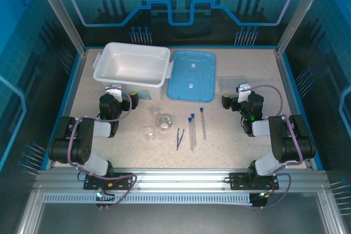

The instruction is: Organize the chemistry lab equipment

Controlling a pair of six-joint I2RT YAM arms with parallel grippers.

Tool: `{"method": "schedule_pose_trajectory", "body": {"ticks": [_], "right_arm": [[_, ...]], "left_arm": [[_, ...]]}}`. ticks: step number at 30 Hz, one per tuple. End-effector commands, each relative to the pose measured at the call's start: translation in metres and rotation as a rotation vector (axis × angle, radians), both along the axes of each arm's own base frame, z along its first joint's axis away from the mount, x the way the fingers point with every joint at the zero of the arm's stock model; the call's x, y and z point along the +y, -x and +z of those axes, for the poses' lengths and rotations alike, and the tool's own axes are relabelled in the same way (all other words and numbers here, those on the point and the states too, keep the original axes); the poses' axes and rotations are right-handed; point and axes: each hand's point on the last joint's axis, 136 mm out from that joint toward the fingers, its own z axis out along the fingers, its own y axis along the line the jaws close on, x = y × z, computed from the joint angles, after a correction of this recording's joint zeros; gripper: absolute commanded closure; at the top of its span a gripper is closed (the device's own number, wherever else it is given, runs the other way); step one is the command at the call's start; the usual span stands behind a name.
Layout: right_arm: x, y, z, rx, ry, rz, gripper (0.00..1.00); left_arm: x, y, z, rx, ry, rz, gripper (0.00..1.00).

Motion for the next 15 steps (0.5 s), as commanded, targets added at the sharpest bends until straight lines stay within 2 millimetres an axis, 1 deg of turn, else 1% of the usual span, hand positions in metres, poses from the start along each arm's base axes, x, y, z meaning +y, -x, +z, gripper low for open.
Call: {"method": "schedule_pose_trajectory", "body": {"ticks": [1, 9, 12, 15], "right_arm": [[0.003, -0.006, 0.012, -0.033, 0.013, 0.002, 0.00], [0.002, -0.006, 0.012, -0.036, 0.019, -0.010, 0.00], [-0.003, -0.003, 0.022, -0.061, 0.035, -0.055, 0.00], [-0.002, -0.002, 0.027, -0.061, 0.062, -0.069, 0.00]], "left_arm": [[0.001, -0.006, 0.006, -0.019, -0.002, 0.001, 0.01], [0.000, -0.007, 0.009, -0.013, -0.016, 0.006, 0.00], [0.001, -0.005, 0.017, -0.029, -0.031, 0.022, 0.01], [0.000, -0.004, 0.024, -0.004, -0.052, 0.034, 0.01]]}}
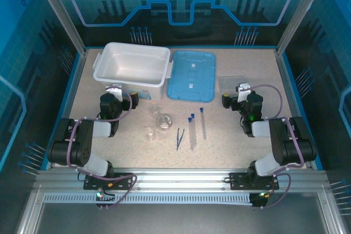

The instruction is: Organize the chemistry lab equipment

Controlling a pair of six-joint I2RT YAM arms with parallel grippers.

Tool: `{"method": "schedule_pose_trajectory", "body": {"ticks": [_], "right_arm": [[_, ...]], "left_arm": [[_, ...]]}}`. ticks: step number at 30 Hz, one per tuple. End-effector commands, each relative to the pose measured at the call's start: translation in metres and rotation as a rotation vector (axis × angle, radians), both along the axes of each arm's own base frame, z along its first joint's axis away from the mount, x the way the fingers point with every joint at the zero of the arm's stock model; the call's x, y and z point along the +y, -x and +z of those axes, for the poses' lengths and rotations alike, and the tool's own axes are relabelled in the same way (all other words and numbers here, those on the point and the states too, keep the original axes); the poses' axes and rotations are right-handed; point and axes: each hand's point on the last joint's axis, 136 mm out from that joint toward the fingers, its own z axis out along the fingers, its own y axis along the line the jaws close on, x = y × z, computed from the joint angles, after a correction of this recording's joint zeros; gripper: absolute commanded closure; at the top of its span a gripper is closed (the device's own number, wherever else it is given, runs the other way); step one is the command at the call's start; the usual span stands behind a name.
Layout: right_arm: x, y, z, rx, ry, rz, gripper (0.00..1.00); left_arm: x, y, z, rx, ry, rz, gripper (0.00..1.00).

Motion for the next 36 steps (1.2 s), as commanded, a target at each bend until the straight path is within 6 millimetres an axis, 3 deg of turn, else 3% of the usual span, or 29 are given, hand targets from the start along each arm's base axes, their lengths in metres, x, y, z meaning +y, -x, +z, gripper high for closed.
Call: {"method": "schedule_pose_trajectory", "body": {"ticks": [1, 9, 14, 17, 19, 22, 27, 36], "right_arm": [[0.000, -0.003, 0.019, -0.039, 0.050, -0.037, 0.00], [-0.011, -0.003, 0.051, -0.042, 0.141, -0.195, 0.00], [-0.024, -0.002, 0.076, 0.003, 0.057, -0.337, 0.00], [-0.039, 0.005, 0.076, 0.122, -0.026, -0.502, 0.00], [-0.038, 0.009, 0.075, 0.206, -0.069, -0.545, 0.00], [-0.022, 0.013, 0.084, 0.272, -0.075, -0.526, 0.00], [0.022, 0.024, 0.092, 0.274, -0.012, -0.363, 0.00], [0.110, 0.064, 0.063, 0.463, 0.061, -0.020, 0.06]], "left_arm": [[-0.001, -0.005, 0.023, -0.010, -0.045, 0.022, 0.00], [-0.009, 0.020, 0.035, 0.039, -0.170, 0.127, 0.01], [-0.020, 0.039, 0.057, 0.011, -0.157, 0.137, 0.01], [-0.013, 0.056, 0.072, 0.018, -0.105, 0.231, 0.01], [-0.010, 0.064, 0.076, 0.048, -0.043, 0.271, 0.01], [-0.016, 0.072, 0.079, 0.106, 0.002, 0.277, 0.01], [-0.056, 0.084, 0.092, 0.087, -0.016, 0.116, 0.01], [-0.120, 0.104, 0.110, 0.120, 0.049, -0.128, 0.04]]}}
